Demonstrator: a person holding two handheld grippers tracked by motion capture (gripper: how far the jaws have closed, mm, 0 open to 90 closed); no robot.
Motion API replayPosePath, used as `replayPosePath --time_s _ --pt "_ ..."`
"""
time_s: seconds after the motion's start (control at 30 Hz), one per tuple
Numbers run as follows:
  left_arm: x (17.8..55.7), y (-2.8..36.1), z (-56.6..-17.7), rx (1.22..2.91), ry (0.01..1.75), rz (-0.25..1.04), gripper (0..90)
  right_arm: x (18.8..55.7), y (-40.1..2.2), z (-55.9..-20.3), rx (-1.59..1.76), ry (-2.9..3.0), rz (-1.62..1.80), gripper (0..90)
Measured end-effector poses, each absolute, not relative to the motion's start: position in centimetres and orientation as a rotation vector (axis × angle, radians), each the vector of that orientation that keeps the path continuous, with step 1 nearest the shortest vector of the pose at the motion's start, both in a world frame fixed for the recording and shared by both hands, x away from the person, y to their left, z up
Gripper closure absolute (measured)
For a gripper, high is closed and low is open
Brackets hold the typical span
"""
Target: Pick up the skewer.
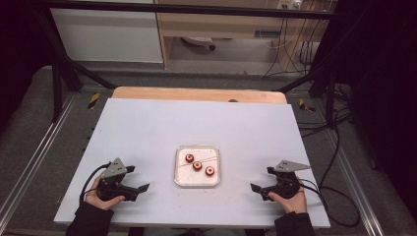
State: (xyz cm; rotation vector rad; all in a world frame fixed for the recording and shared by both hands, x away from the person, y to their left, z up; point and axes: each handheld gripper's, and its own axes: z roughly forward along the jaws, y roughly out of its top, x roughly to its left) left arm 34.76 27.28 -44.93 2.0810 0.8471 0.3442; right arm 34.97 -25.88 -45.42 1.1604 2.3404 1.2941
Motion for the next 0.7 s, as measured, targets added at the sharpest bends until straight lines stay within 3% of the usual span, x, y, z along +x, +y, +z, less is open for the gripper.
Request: replayPosePath --time_s 0.47,0.7 --pt "35.1 25.4 -44.1 2.094 0.859 0.342 13.0 35.0 -25.8 -45.5 1.171 2.339 1.278 1.3" --pt "36.0 23.7 -42.9 2.095 0.847 0.348 29.4 35.0 -25.8 -45.5 1.174 2.342 1.28 1.6"
